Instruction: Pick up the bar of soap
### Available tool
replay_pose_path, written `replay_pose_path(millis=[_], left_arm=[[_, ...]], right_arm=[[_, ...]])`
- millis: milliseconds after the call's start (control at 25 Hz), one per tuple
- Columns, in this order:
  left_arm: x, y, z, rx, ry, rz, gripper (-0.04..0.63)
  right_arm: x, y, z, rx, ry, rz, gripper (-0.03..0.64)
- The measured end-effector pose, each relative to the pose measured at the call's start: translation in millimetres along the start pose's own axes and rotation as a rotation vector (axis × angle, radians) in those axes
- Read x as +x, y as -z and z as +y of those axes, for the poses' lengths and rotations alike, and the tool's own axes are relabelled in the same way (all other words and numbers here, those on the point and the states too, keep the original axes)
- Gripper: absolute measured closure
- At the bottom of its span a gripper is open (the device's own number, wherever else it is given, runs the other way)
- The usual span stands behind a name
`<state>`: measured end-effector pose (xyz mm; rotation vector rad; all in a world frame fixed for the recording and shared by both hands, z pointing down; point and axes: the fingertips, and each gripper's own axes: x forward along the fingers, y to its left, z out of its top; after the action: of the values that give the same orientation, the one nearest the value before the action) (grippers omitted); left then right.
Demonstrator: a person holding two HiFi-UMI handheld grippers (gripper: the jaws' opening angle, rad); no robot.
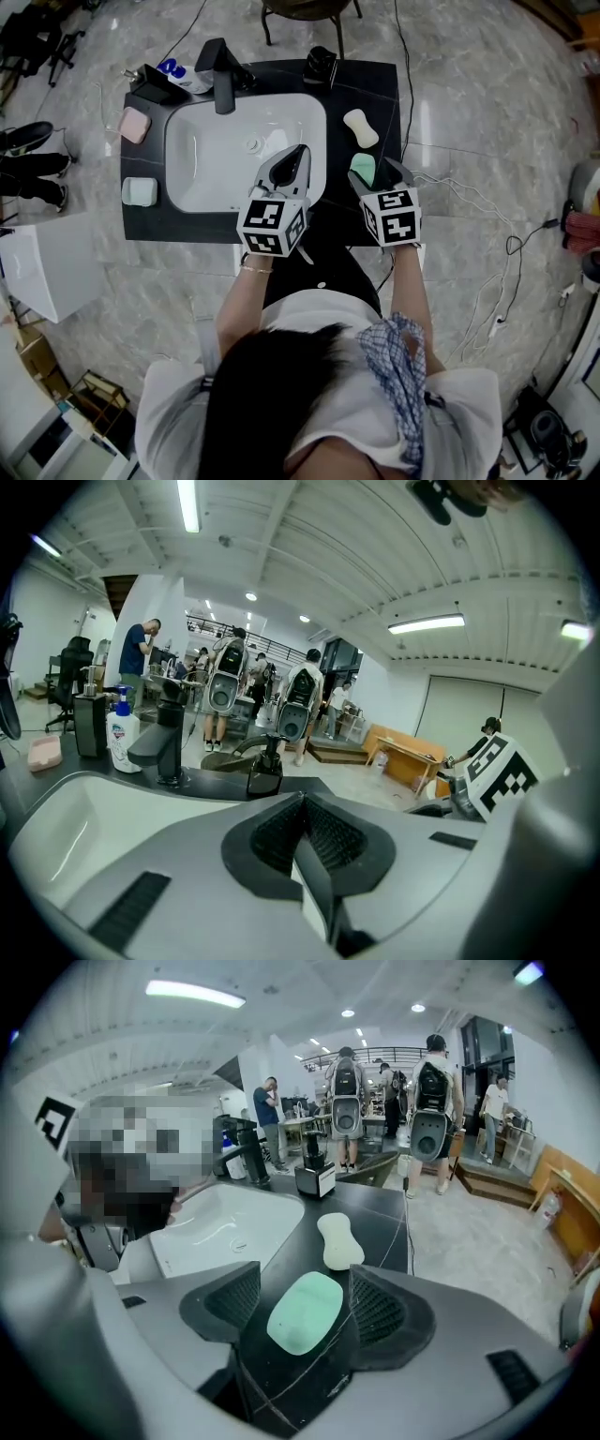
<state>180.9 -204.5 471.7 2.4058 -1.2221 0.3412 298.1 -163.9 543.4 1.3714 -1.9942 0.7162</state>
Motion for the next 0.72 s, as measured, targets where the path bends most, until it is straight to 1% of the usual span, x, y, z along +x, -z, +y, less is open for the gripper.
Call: replay_pose_path(millis=[160, 320, 440, 480, 520, 560, 720], left_arm=[[-13, -2, 4, 0.002, -0.003, -0.014, 0.584], [-30, -5, 16, 0.002, -0.013, -0.032, 0.584], [-45, -8, 26, 0.003, -0.022, -0.052, 0.584], [-51, -9, 29, 0.004, -0.023, -0.060, 0.586], [-56, -11, 32, 0.003, -0.024, -0.068, 0.586], [-61, -12, 36, 0.002, -0.025, -0.075, 0.584], [-81, -10, 48, -0.003, -0.033, -0.090, 0.584]], right_arm=[[-14, -19, 14, 0.002, -0.010, -0.073, 0.328], [-26, -45, 34, -0.013, 0.010, -0.174, 0.331], [-32, -56, 48, 0.002, 0.026, -0.217, 0.355], [-34, -60, 51, 0.005, 0.046, -0.230, 0.402], [-35, -63, 54, 0.007, 0.067, -0.244, 0.475], [-37, -65, 59, 0.011, 0.081, -0.255, 0.511], [-37, -75, 83, 0.010, 0.099, -0.273, 0.576]])
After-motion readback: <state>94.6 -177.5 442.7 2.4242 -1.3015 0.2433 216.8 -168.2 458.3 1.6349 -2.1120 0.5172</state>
